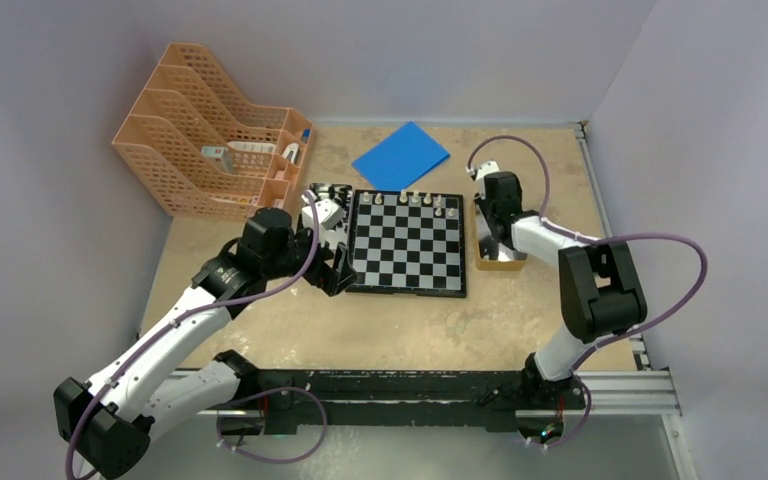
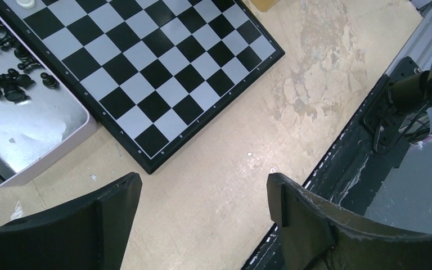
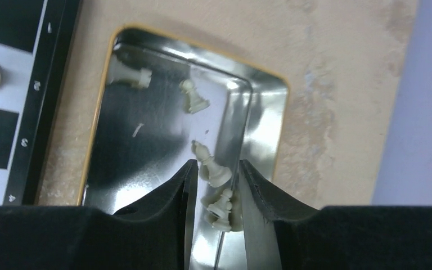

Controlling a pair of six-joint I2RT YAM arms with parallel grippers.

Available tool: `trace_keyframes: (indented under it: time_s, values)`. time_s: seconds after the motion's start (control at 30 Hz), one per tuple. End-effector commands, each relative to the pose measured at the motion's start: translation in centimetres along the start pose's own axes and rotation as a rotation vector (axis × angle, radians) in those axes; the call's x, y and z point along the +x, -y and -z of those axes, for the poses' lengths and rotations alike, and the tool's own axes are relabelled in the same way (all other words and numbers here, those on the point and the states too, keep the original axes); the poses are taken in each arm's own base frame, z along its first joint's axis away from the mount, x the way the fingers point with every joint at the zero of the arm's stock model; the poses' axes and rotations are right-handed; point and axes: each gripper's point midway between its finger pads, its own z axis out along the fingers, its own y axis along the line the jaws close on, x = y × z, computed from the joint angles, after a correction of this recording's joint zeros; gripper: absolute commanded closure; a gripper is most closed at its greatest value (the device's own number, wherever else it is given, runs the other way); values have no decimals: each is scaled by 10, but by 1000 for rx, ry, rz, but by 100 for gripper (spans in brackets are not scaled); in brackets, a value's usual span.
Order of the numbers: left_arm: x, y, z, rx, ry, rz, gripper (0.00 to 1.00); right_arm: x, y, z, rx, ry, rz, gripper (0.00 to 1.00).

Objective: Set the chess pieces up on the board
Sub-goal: Pick up the chess piece from the storage box.

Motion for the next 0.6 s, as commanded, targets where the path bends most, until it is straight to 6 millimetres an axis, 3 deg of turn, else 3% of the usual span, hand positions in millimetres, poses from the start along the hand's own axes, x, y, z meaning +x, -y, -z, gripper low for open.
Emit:
trace_keyframes:
  time_s: [0.0, 0.47, 0.57]
  values:
    - [-13, -2, 7, -22, 73, -46, 18, -10, -6, -6, -104, 10, 28, 64]
    - [-14, -6, 10, -45, 85, -48, 20, 4, -3, -23, -166, -55, 27, 67]
    - [-13, -6, 10, -46, 82, -48, 20, 12, -10, -25, -210, -85, 39, 67]
